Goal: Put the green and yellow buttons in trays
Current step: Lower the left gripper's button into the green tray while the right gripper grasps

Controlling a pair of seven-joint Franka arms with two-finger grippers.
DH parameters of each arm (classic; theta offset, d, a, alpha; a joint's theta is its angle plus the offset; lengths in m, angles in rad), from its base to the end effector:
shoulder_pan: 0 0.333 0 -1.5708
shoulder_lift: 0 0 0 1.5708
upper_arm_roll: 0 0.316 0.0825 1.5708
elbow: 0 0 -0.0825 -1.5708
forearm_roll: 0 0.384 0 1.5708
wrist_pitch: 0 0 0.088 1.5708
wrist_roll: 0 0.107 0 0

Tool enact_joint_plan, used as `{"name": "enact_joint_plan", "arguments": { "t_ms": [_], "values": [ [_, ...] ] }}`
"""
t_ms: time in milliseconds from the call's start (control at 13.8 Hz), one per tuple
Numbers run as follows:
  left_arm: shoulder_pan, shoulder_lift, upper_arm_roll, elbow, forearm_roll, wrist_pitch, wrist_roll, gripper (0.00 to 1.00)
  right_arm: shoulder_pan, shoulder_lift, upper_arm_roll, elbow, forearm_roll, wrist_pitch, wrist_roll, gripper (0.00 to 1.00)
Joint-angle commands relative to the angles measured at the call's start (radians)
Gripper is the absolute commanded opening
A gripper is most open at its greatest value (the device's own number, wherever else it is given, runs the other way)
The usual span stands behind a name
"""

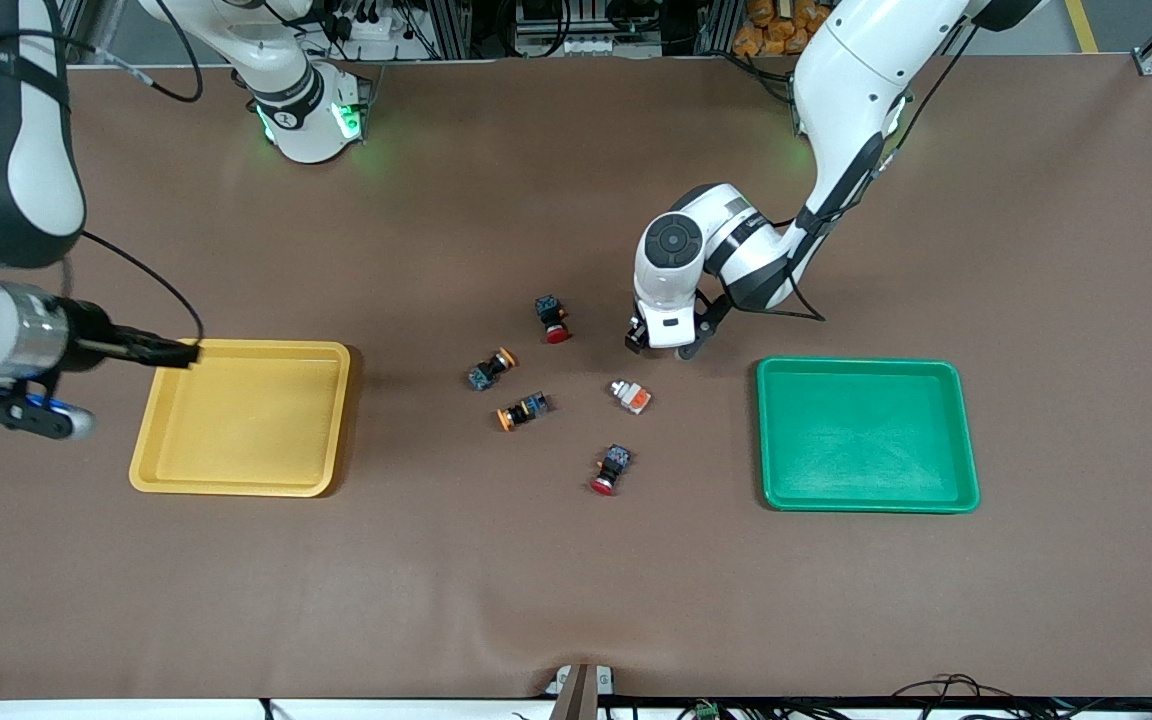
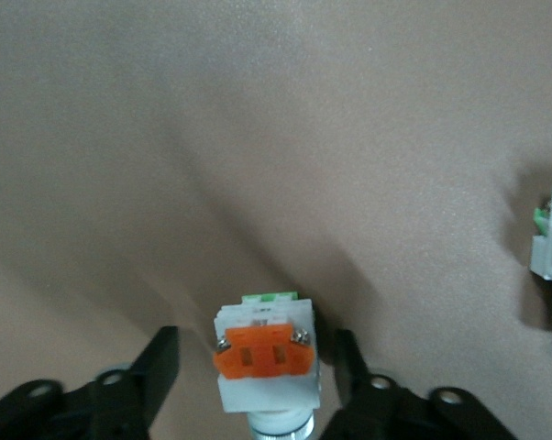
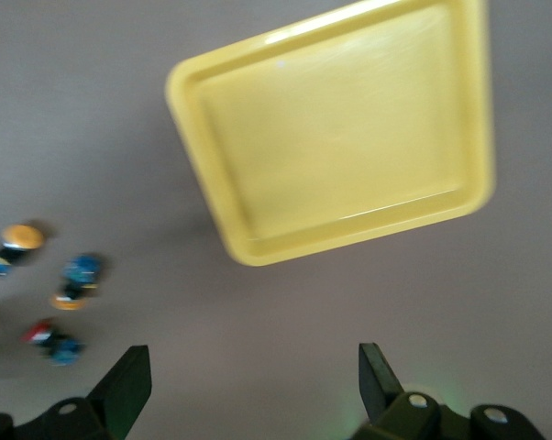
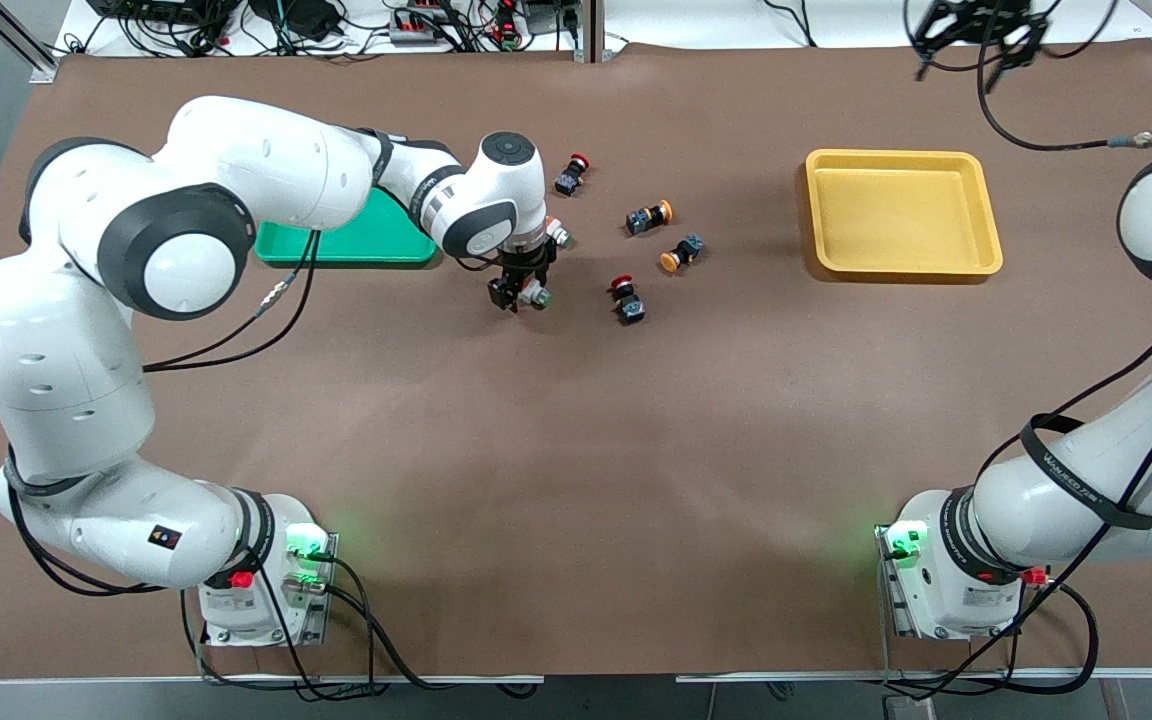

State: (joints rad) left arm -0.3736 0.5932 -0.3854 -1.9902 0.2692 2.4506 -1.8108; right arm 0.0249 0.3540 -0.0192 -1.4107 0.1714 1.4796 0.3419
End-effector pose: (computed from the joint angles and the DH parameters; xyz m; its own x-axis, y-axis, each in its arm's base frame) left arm 0.4358 -0.4102 0.1735 0.6292 0.7762 -0.0395 0.7724 -0.6302 -0.0794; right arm 0.6341 0.0249 0.4819 0.8955 -0.3117 -0.3177 -0.3463 -0.9363 -0.0576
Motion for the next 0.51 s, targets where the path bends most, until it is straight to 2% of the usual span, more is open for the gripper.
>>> {"name": "enact_joint_plan", "arguments": {
  "t_ms": [0, 218, 291, 436],
  "values": [
    [0.012, -0.007, -0.001, 0.014, 0.031, 0.008, -0.007, 0.0, 0.022, 0.019, -0.001, 0.003, 0.1, 0.048, 0.161, 1.0],
    [0.051, -0.035, 0.01, 0.042, 0.099, -0.007, 0.071, 0.0, 0.105, 0.043, -0.001, -0.011, 0.102, 0.076, 0.349, 1.0],
    [0.085, -0.062, 0.008, 0.047, 0.107, -0.036, 0.14, 0.0, 0.128, 0.045, -0.001, -0.04, 0.103, 0.085, 0.376, 1.0],
    [0.175, -0.128, 0.005, 0.062, 0.107, -0.148, 0.348, 0.0, 0.182, 0.045, 0.001, -0.123, 0.103, 0.186, 0.487, 1.0]
  ]
}}
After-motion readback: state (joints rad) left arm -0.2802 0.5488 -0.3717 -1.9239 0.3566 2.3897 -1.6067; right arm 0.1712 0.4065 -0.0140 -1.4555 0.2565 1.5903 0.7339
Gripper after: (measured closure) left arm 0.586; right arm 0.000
